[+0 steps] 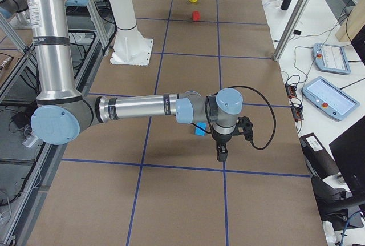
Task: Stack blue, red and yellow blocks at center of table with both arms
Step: 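Move the right gripper toward the blue block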
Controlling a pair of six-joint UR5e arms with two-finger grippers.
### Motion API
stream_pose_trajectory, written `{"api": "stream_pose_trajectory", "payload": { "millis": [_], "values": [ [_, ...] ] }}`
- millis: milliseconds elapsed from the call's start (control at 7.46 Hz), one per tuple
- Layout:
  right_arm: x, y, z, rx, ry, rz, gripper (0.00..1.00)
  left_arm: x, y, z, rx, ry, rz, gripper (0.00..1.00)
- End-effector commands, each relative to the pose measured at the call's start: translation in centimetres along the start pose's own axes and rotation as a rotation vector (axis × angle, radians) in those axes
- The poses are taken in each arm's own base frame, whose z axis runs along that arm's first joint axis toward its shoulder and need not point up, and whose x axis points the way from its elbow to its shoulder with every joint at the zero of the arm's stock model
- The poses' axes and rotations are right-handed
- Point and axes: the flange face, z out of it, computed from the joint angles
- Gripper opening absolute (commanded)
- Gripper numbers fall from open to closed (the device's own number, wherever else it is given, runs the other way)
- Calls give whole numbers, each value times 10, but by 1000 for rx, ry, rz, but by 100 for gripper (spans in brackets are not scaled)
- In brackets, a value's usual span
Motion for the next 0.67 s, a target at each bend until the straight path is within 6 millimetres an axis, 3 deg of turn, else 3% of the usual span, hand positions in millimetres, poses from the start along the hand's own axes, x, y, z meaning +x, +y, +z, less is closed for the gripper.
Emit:
{"api": "stream_pose_trajectory", "payload": {
  "millis": [0, 134, 268, 536],
  "values": [
    [-79, -10, 27, 30, -66, -75, 100, -2, 2, 6, 21, -3, 22, 100],
    [-134, -11, 33, 50, -63, 52, 100, -1, 1, 5, 27, -2, 28, 100],
    [-172, -5, 56, 9, -69, 73, 100, -1, 1, 5, 27, -2, 30, 100],
    [-202, 7, 90, -53, -56, 82, 99, -1, 2, 5, 26, -2, 30, 100]
  ]
}}
